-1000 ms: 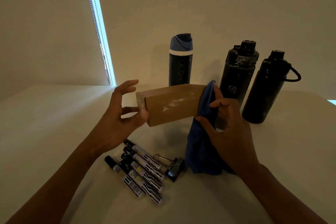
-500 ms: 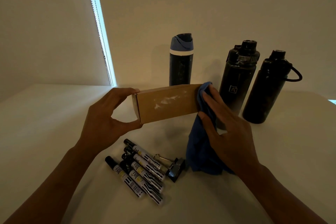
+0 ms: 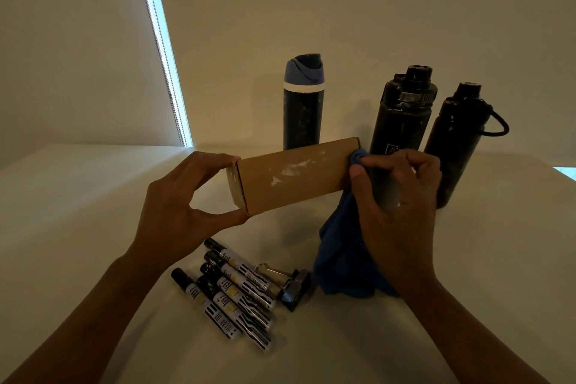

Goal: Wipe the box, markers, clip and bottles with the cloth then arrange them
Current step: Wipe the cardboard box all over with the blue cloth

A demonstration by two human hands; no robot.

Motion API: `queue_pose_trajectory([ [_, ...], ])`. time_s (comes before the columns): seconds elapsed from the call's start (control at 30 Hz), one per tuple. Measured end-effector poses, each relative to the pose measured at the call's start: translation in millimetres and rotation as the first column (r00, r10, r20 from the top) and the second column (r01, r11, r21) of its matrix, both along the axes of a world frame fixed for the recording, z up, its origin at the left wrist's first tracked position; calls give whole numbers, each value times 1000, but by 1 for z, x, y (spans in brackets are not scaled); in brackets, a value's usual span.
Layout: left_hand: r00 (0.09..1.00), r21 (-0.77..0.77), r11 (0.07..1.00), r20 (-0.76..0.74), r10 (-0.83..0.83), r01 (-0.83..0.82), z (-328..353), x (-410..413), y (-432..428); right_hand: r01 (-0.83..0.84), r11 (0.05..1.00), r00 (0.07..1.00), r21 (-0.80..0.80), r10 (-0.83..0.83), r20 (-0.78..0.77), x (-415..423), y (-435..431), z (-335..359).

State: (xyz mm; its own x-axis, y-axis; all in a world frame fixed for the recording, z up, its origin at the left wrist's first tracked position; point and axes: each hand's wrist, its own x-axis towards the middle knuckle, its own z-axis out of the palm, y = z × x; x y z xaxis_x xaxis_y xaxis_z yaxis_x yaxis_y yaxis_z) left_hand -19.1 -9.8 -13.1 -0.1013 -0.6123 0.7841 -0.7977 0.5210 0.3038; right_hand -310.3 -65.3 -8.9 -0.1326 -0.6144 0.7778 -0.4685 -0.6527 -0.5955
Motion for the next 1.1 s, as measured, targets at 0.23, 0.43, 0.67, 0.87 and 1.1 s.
queue_pose_trajectory([
  [0.23,999,-24,1000,-41,16,-17,4,1,2,-194,969,979,150,201,-29,8,5,-9],
  [0.43,998,-54,997,-41,56,-59,7,6,3,-209,960,884,184,266,-383,7,9,-16],
  [0.67,997,-55,996,-31,72,-74,8,5,4,-131,927,724,350,331,-605,-4,27,-32],
  [0.87,999,-22,999,-25,33,-34,7,3,4,-381,913,571,150,359,-738,26,32,-11],
  [1.1,993,3,996,-67,94,-94,8,-3,7,-253,962,797,98,265,-543,15,22,-9],
])
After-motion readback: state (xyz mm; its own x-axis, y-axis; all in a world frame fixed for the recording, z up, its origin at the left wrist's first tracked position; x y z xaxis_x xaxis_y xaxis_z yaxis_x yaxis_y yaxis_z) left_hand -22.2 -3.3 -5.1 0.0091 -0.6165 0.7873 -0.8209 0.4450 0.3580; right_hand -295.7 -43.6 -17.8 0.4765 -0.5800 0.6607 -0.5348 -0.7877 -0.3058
